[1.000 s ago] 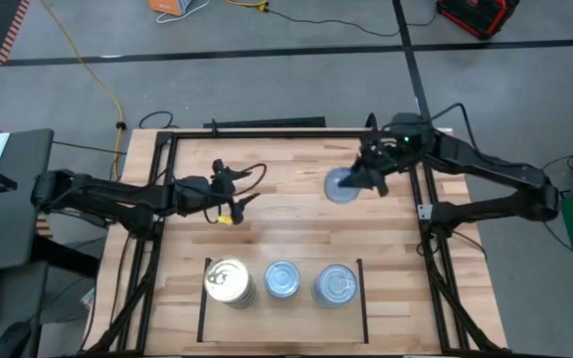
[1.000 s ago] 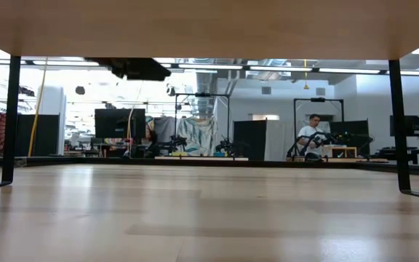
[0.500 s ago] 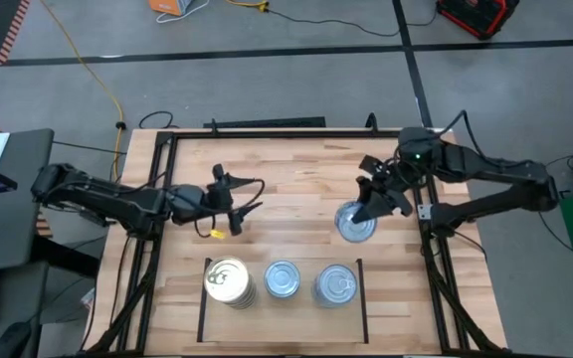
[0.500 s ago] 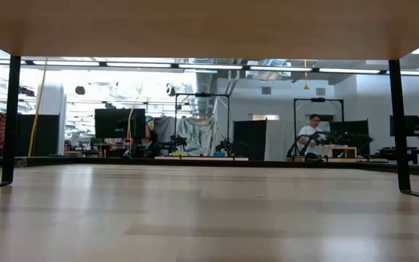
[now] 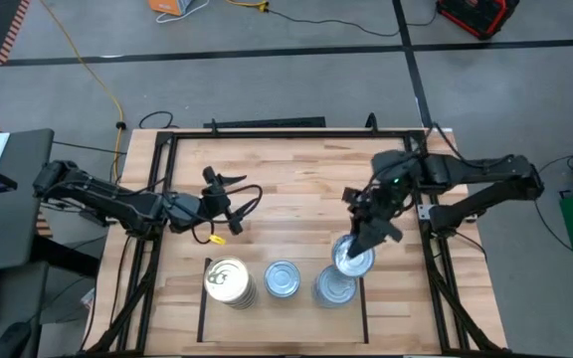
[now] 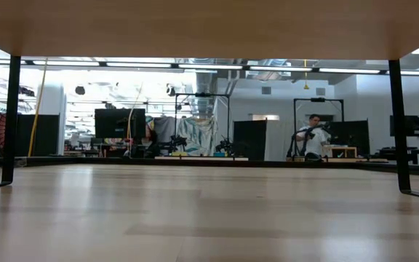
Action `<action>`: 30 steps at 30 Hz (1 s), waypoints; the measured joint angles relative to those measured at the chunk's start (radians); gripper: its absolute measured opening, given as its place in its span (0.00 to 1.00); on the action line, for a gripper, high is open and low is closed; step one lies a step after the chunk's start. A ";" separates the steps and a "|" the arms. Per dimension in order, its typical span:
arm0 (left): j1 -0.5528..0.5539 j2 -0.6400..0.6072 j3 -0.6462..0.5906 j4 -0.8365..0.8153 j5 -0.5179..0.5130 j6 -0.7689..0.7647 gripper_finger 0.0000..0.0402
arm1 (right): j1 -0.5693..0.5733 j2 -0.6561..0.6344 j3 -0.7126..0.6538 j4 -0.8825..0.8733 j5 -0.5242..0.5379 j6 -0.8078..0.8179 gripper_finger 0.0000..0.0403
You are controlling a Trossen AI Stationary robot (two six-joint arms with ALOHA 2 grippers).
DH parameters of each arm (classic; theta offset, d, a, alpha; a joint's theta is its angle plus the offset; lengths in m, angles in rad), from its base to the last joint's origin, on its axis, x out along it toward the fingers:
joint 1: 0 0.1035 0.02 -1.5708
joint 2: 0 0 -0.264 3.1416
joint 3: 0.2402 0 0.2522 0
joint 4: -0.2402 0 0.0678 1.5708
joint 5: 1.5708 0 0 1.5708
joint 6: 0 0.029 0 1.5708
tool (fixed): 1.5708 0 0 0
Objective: Stack canned seafood by type on shelf
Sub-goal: Put the blue tuna can on the top of the left stacked tuna cans on the shelf
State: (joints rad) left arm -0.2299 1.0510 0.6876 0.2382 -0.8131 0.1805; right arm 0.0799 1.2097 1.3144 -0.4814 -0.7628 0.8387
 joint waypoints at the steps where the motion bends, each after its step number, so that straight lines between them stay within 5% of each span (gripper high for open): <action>1: -0.006 0.000 0.000 -0.003 0.000 -0.010 0.72 | 0.012 0.017 0.015 -0.017 0.000 -0.005 0.42; 8: -0.043 0.000 0.000 -0.003 0.000 -0.060 0.72 | 0.061 0.099 0.104 -0.123 0.005 -0.024 0.39; 13: -0.056 0.000 0.000 -0.004 -0.003 -0.085 0.72 | 0.067 0.146 0.138 -0.170 0.006 -0.024 0.45; 30: -0.058 0.000 0.000 -0.024 -0.005 -0.114 0.72 | 0.072 0.186 0.167 -0.147 0.001 -0.001 0.41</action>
State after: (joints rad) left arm -0.2878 1.0512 0.6876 0.2138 -0.8181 0.0666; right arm 0.1516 1.3953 1.4818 -0.6283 -0.7620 0.8379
